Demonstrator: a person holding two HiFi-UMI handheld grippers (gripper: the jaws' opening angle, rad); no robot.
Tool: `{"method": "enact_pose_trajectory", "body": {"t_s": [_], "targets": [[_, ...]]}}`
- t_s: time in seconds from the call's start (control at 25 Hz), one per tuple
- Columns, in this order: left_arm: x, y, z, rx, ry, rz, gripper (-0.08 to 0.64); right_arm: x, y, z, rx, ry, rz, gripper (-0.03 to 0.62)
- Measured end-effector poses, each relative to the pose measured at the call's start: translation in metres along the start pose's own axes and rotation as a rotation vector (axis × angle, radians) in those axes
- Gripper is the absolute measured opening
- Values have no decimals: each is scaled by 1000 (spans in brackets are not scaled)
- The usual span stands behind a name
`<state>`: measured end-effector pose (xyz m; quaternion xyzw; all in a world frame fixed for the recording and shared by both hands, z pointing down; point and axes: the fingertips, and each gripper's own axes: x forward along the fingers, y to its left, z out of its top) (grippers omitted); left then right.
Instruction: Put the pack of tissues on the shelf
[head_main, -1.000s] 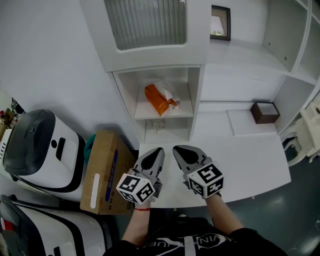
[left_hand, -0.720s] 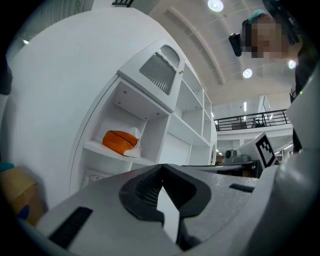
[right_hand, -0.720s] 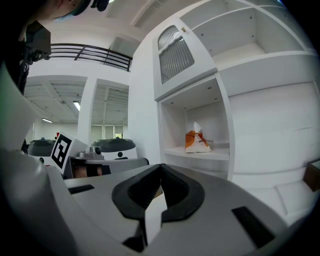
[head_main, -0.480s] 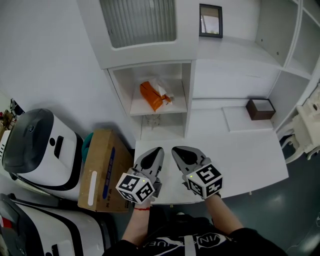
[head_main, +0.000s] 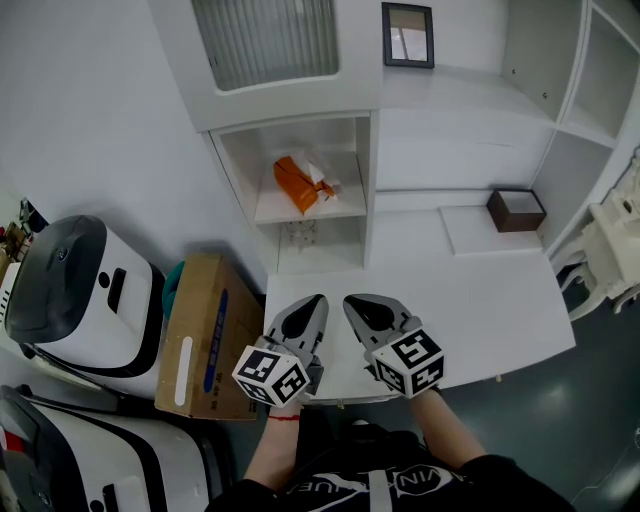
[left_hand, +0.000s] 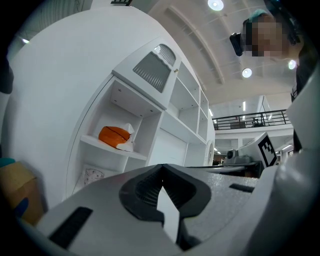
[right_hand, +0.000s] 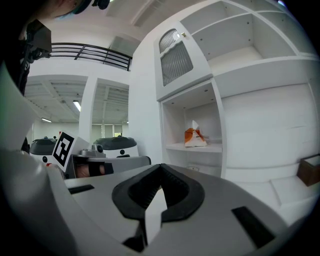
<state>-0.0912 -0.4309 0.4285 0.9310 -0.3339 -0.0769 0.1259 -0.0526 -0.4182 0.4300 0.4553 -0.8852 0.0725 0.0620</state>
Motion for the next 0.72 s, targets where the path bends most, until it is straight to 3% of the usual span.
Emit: {"method": "enact_pose_trajectory", "body": {"t_s": [0.72], "targets": [[-9,10,-2,18,24,26,6,12,8,1,25,-23,27,3]]}}
